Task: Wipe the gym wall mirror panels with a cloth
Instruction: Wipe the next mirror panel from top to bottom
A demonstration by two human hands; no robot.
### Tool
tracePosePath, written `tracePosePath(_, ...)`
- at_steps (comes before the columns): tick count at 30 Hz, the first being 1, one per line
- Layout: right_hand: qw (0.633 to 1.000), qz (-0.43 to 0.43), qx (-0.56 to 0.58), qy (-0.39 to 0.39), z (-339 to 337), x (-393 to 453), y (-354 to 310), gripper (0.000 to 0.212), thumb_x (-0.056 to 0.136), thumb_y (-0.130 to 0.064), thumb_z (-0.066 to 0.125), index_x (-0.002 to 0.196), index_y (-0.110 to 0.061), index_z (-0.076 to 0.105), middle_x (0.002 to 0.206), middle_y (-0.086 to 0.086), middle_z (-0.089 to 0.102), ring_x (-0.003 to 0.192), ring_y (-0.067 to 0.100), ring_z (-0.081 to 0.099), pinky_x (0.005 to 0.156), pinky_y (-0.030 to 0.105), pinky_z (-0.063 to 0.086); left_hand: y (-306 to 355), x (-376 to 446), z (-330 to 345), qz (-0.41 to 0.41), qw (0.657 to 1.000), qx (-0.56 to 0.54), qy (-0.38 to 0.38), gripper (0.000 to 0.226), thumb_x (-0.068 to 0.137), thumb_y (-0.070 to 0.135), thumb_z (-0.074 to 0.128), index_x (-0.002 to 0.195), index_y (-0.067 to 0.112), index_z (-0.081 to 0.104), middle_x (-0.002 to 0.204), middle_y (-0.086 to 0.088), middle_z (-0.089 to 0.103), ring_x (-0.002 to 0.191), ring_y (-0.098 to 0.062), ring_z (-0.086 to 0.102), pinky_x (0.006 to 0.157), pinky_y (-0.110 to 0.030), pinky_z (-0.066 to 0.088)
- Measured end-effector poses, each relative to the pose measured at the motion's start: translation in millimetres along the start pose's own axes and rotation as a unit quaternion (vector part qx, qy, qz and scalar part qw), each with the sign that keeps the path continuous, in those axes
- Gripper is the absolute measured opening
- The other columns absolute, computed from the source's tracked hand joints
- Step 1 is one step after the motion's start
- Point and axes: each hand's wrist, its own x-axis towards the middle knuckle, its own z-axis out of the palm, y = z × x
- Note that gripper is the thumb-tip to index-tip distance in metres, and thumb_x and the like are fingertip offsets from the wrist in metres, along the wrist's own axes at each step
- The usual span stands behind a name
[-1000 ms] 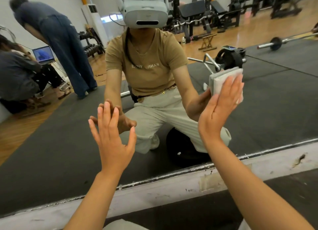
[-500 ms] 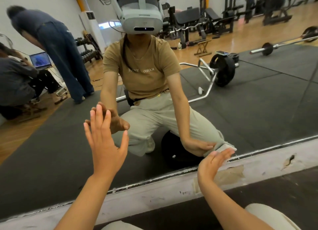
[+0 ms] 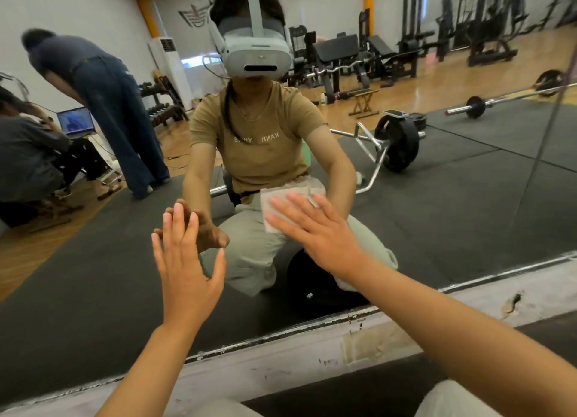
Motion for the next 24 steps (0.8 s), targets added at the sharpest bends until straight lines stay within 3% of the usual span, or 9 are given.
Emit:
tracePosePath(3,1.000,-0.002,-0.019,-0.003,-9,-28,30,0.065,0.093,0.002,0.049,0.153,-0.021,0.034,0.162,-0.004,0.023,0.149,0.018,0.024,0.122,0.041,0.017,0,0,0,-0.006,1.000,0.002,-0.002,0.073,0.090,0.029,0.057,0.152,0.002,0.027,0.166,-0.005,0.005,0.154,-0.025,0.001,0.124,-0.048,-0.002)
tracePosePath(6,0.990,0.125,-0.038,0.057,-18,-51,50,0.054,0.100,-0.002,0.046,0.150,-0.020,0.037,0.164,-0.007,0.017,0.150,0.018,0.021,0.122,0.042,0.015,2,-1,1,-0.009,1.000,-0.003,0.000,0.073,0.090,0.031,0.055,0.152,0.002,0.027,0.167,-0.004,0.004,0.154,-0.026,0.001,0.124,-0.048,-0.002)
tracePosePath(10,0.970,0.221,-0.014,0.098,-26,-60,54,0.036,0.110,-0.021,0.033,0.144,-0.016,0.042,0.155,0.007,0.037,0.149,0.019,0.022,0.121,0.049,0.019,4,-1,-1,-0.013,1.000,0.001,-0.008,0.073,0.091,0.031,0.055,0.152,0.003,0.026,0.167,-0.005,0.005,0.154,-0.026,0.001,0.124,-0.050,0.000)
tracePosePath(16,0.974,0.208,-0.007,0.088,-33,-55,53,0.034,0.109,-0.015,0.036,0.142,-0.014,0.046,0.151,0.008,0.040,0.142,0.032,0.035,0.119,0.052,0.023,6,-1,-12,-0.013,0.999,0.008,-0.042,0.074,0.092,0.037,0.047,0.154,0.007,0.024,0.167,-0.002,0.002,0.154,-0.024,0.001,0.124,-0.050,0.004)
tracePosePath(21,0.981,0.171,-0.001,0.090,-46,-30,63,0.049,0.092,0.002,0.067,0.138,-0.011,0.054,0.147,0.010,0.048,0.138,0.033,0.042,0.112,0.057,0.033,13,-2,-23,-0.012,0.997,0.013,-0.076,0.074,0.091,0.034,0.052,0.154,0.006,0.025,0.167,-0.006,0.000,0.153,-0.027,0.000,0.120,-0.056,0.017)
tracePosePath(24,0.982,0.162,0.025,0.094,-57,-13,63,0.042,0.092,0.002,0.066,0.133,-0.007,0.060,0.142,0.014,0.053,0.133,0.035,0.047,0.108,0.057,0.038,16,-2,-29,-0.017,0.995,0.017,-0.092,0.069,0.090,0.030,0.054,0.151,0.006,0.033,0.166,-0.009,0.005,0.153,-0.029,0.004,0.119,-0.056,0.019)
